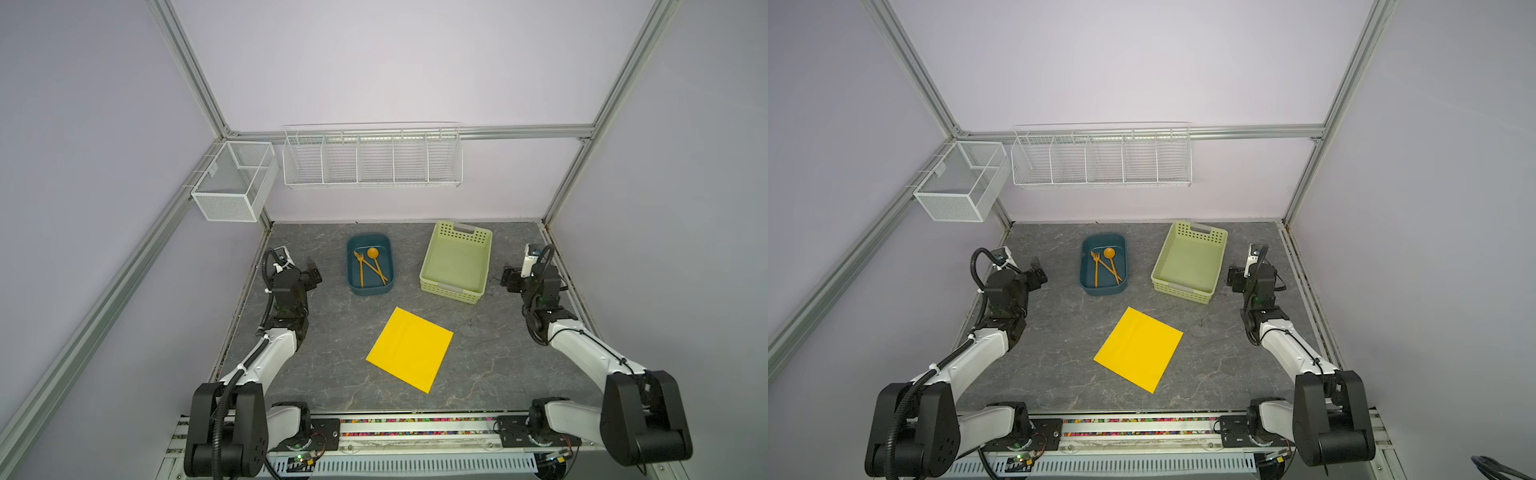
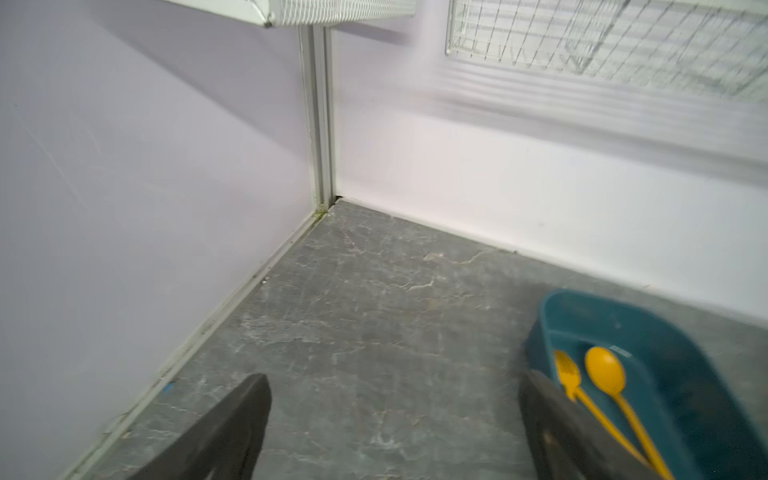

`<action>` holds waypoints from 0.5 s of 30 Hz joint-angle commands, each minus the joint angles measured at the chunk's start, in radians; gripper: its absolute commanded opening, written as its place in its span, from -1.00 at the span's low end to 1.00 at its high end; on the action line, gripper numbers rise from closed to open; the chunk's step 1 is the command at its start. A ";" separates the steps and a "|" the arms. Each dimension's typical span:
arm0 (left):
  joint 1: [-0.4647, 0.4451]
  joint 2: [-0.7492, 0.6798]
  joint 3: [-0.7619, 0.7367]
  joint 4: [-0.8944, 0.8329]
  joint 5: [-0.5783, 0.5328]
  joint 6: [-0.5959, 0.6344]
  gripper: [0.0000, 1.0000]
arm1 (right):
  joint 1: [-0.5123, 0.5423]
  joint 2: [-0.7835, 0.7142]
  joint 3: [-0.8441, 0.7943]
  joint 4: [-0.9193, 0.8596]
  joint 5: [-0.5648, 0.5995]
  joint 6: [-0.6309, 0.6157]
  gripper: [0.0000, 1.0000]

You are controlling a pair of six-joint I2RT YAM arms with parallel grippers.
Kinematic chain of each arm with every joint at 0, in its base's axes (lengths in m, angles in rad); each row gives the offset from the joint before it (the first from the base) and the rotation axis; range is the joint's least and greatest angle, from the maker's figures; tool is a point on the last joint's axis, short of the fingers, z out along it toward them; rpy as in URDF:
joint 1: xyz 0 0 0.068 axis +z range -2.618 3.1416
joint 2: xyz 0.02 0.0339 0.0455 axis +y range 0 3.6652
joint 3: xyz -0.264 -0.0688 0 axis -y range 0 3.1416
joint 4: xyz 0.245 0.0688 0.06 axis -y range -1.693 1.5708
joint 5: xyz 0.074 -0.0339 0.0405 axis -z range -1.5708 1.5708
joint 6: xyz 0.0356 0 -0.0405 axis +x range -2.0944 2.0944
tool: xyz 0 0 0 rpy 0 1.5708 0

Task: Place the utensils on the paper napkin and roll it up
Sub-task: 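Move the left gripper over the teal tray while the right gripper moves toward the napkin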

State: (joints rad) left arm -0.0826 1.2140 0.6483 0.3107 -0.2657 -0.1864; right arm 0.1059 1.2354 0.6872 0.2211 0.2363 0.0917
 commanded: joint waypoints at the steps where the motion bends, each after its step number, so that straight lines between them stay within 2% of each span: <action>1: -0.014 0.016 0.127 -0.341 0.114 -0.109 0.73 | 0.030 -0.005 0.085 -0.310 -0.130 0.116 0.89; 5: -0.021 0.065 0.256 -0.502 0.262 -0.168 0.67 | 0.063 0.042 0.184 -0.456 -0.266 0.183 1.00; 7: -0.039 0.098 0.311 -0.560 0.309 -0.182 0.63 | 0.093 0.087 0.278 -0.533 -0.323 0.198 0.95; 12: -0.127 0.200 0.433 -0.641 0.339 -0.172 0.57 | 0.230 0.166 0.390 -0.630 -0.317 0.205 0.89; 15: -0.177 0.288 0.550 -0.732 0.292 -0.189 0.46 | 0.292 0.197 0.429 -0.656 -0.291 0.227 0.87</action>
State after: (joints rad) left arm -0.2249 1.4433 1.0969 -0.2813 0.0277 -0.3435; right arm 0.3573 1.4113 1.0813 -0.3412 -0.0498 0.2802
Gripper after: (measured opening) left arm 0.744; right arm 0.938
